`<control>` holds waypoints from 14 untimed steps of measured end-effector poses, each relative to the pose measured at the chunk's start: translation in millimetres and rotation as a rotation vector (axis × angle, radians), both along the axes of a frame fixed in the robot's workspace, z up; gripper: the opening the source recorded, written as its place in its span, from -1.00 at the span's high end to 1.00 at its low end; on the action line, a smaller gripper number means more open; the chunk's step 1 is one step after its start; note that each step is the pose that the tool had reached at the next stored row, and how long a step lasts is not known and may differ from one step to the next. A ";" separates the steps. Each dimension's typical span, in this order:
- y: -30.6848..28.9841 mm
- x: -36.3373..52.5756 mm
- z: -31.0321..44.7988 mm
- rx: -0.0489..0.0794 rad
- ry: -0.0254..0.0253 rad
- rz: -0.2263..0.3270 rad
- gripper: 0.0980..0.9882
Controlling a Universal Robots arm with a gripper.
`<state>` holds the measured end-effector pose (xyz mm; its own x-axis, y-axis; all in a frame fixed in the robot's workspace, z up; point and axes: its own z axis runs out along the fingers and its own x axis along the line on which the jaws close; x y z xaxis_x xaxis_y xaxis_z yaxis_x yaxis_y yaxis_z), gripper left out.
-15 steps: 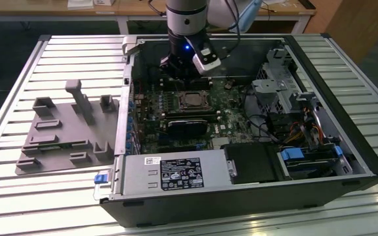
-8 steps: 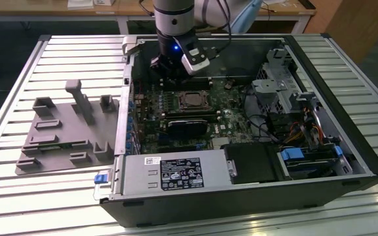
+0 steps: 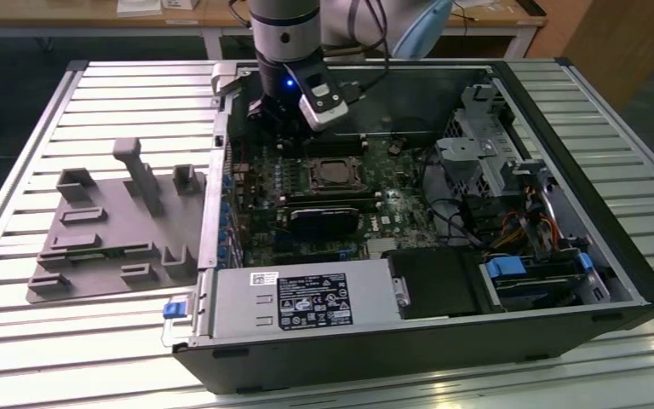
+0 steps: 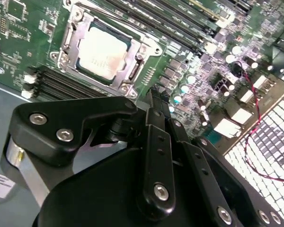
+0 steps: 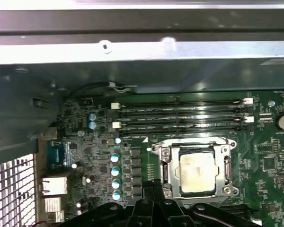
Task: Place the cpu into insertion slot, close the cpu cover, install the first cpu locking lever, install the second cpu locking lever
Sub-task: 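Install the first cpu locking lever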
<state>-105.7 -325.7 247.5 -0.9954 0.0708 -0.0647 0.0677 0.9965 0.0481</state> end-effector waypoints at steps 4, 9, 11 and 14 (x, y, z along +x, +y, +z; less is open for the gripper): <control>0.0 -4.1 0.0 0.009 -0.0001 0.000 0.99; 0.0 -8.2 0.0 0.040 -0.0001 0.000 0.99; 0.0 -8.9 0.0 0.062 -0.0001 0.000 0.99; 0.0 -9.8 0.0 0.097 0.0000 0.000 0.99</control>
